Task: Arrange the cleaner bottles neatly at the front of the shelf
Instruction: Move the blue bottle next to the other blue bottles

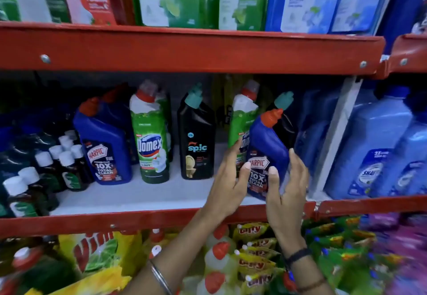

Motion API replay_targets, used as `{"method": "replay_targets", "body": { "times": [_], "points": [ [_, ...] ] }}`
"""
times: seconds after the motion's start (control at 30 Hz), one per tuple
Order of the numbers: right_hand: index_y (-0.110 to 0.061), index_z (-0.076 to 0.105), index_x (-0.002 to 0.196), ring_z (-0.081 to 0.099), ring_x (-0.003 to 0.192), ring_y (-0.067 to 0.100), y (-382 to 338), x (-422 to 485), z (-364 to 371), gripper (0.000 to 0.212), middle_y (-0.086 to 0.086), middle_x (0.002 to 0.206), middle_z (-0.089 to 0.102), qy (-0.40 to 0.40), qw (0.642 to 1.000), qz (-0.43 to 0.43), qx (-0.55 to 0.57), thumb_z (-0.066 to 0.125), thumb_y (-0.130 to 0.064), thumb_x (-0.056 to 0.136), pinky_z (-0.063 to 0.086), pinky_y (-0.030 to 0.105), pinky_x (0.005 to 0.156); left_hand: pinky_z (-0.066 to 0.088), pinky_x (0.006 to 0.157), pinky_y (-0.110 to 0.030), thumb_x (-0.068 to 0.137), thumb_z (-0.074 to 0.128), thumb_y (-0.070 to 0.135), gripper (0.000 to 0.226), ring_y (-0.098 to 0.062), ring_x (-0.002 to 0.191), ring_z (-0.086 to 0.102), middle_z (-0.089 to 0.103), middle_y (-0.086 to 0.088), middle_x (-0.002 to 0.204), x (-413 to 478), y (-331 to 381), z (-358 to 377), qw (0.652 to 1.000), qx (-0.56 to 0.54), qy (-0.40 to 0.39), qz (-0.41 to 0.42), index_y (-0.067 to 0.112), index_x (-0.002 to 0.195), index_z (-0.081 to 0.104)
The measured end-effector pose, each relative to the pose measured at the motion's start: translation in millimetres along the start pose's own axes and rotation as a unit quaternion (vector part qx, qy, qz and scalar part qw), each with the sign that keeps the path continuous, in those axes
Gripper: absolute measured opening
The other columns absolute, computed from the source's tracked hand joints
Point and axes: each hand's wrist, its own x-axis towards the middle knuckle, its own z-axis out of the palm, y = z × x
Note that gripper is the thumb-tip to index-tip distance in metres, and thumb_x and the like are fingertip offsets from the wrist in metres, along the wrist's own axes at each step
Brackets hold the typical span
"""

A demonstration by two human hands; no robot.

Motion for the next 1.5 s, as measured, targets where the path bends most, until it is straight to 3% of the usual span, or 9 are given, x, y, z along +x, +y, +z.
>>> {"method": "replay_targets", "body": {
  "times": [0.17, 0.37, 0.5, 0.67, 0.73, 0.93, 1.03, 1.27, 1.5],
  "points": [
    [-0.020, 0.027, 0.146, 0.037, 0.132, 0.013, 21, 3, 3, 0.059, 0.004, 0.145, 0.039, -0.035, 0.998, 0.050, 0.001, 0.043, -0.041, 0.093, 0.037, 0.030, 0.105, 0.044, 0.104, -0.029, 0.094, 0.046, 0.028, 0.048, 0.000, 0.124, 0.050, 0.048, 0.011, 0.137, 11, -10, 13, 0.995, -0.047, -0.022, -0.090, 0.059, 0.127, 0.030],
    [-0.023, 0.035, 0.145, 0.055, 0.120, 0.020, 36, 5, 1, 0.055, 0.005, 0.134, 0.053, -0.040, 0.997, 0.070, 0.004, 0.051, -0.034, 0.094, 0.051, 0.045, 0.097, 0.052, 0.098, -0.038, 0.087, 0.062, 0.006, 0.069, -0.019, 0.122, 0.056, 0.051, -0.007, 0.138, 14, -23, 15, 0.993, -0.037, -0.028, -0.108, 0.050, 0.131, 0.031],
    [-0.021, 0.041, 0.142, 0.057, 0.117, 0.011, 33, 7, -1, 0.051, 0.005, 0.133, 0.059, -0.044, 0.995, 0.077, 0.042, 0.056, -0.028, 0.093, 0.051, 0.025, 0.096, 0.053, 0.097, -0.042, 0.080, 0.066, 0.009, 0.068, -0.022, 0.113, 0.061, 0.053, -0.011, 0.132, 13, -22, 13, 0.993, -0.031, -0.007, -0.111, 0.043, 0.131, 0.036],
    [-0.021, 0.045, 0.140, 0.062, 0.109, 0.007, 14, 4, 2, 0.051, 0.004, 0.131, 0.062, -0.055, 0.990, 0.095, 0.089, 0.059, -0.019, 0.091, 0.048, 0.004, 0.078, 0.047, 0.076, -0.004, 0.081, 0.067, 0.001, 0.066, 0.003, 0.103, 0.060, 0.059, 0.000, 0.123, 2, -17, -7, 0.994, -0.033, 0.018, -0.102, 0.033, 0.132, 0.041],
    [-0.020, 0.047, 0.139, 0.064, 0.105, 0.006, 2, 1, 8, 0.052, 0.004, 0.127, 0.065, -0.061, 0.988, 0.094, 0.105, 0.061, -0.018, 0.089, 0.048, 0.003, 0.074, 0.046, 0.073, -0.003, 0.082, 0.066, -0.002, 0.067, 0.013, 0.098, 0.058, 0.060, 0.013, 0.114, -4, -11, -23, 0.993, -0.050, 0.031, -0.101, 0.038, 0.129, 0.040],
    [-0.023, 0.050, 0.137, 0.061, 0.110, 0.012, -45, -18, 43, 0.051, -0.014, 0.118, 0.062, -0.100, 0.981, 0.078, 0.144, 0.062, -0.015, 0.088, 0.045, 0.001, 0.076, 0.052, 0.074, -0.012, 0.080, 0.067, -0.002, 0.072, 0.003, 0.097, 0.063, 0.064, 0.032, 0.107, -28, -8, -87, 0.987, -0.054, 0.096, -0.113, 0.045, 0.129, 0.044],
    [-0.021, 0.051, 0.136, 0.062, 0.105, 0.002, -66, -31, 72, 0.050, -0.007, 0.122, 0.064, -0.133, 0.974, 0.076, 0.169, 0.063, -0.014, 0.088, 0.046, 0.002, 0.074, 0.057, 0.082, -0.024, 0.081, 0.065, -0.003, 0.072, -0.004, 0.106, 0.063, 0.062, 0.022, 0.119, -44, -9, -120, 0.982, -0.048, 0.136, -0.123, 0.044, 0.131, 0.043],
    [-0.022, 0.056, 0.126, 0.062, 0.099, -0.006, -111, -64, 140, 0.041, -0.012, 0.110, 0.066, -0.201, 0.953, 0.077, 0.212, 0.064, -0.014, 0.087, 0.048, 0.005, 0.073, 0.044, 0.071, 0.000, 0.084, 0.063, -0.001, 0.068, 0.021, 0.094, 0.056, 0.059, 0.023, 0.117, -78, -29, -193, 0.966, 0.005, 0.211, -0.147, 0.039, 0.134, 0.042],
    [-0.014, 0.053, 0.126, 0.061, 0.094, -0.013, -139, -83, 193, 0.041, -0.013, 0.109, 0.064, -0.241, 0.935, 0.084, 0.246, 0.064, -0.009, 0.087, 0.048, 0.007, 0.075, 0.054, 0.079, -0.016, 0.083, 0.061, -0.004, 0.070, 0.005, 0.100, 0.061, 0.061, 0.010, 0.121, -93, -45, -243, 0.951, 0.055, 0.261, -0.158, 0.038, 0.134, 0.041]
  ]
}}
